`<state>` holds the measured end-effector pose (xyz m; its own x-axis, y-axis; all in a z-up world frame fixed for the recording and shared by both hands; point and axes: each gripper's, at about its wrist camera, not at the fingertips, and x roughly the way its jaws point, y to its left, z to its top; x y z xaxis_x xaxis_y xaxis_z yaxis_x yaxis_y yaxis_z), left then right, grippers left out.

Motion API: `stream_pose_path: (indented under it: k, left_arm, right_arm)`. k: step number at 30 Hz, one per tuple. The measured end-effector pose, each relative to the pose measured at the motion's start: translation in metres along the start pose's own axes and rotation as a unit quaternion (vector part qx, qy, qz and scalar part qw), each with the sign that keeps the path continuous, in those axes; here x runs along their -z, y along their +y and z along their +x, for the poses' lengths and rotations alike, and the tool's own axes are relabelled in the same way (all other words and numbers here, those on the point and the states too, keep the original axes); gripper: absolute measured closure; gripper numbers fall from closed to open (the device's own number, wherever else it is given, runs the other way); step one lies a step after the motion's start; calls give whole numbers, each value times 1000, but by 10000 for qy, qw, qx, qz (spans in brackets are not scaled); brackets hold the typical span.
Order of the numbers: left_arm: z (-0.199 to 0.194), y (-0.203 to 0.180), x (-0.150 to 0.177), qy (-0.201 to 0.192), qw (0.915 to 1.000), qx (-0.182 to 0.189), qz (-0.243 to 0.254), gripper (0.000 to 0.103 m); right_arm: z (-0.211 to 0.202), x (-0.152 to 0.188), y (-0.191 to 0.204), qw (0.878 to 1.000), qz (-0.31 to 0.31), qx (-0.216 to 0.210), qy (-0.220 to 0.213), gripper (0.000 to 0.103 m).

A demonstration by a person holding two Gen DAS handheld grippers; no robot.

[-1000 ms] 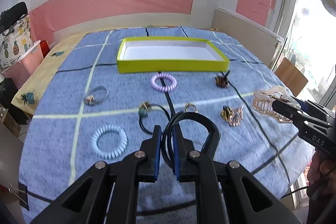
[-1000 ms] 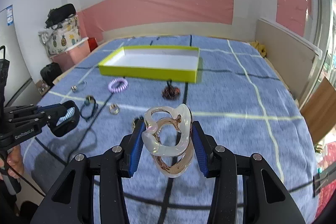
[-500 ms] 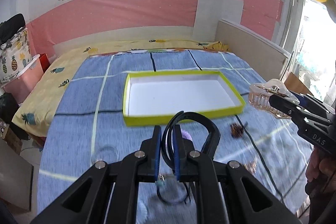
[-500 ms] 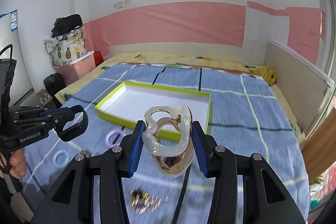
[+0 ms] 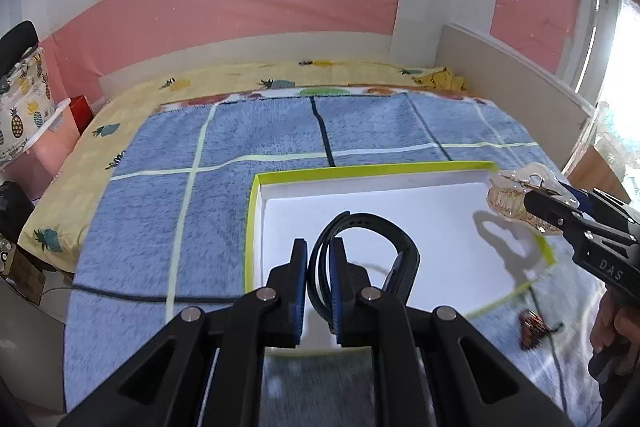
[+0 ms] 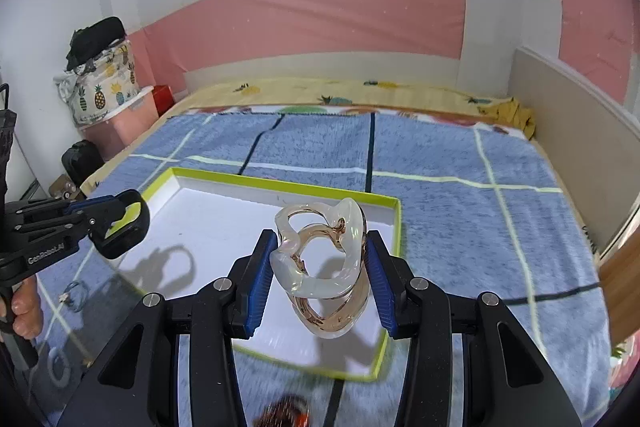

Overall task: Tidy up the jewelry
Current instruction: 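Carry both items into the yellow-green box and open both tools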

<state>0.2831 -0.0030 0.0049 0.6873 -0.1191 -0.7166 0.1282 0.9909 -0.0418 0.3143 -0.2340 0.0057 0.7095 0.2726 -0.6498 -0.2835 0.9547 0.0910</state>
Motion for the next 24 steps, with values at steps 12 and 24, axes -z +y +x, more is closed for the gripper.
stream_pose_path:
  k: [12,24]
  left_arm:
    - [59,6,-1,453,9988,-173,-52,91]
    - [72,11,-7,526,9978,-364,-188,91]
  right_arm:
    - [46,6,0,9990,-47,75,449,58]
    - [59,0,5,9972,-270,344,615,57]
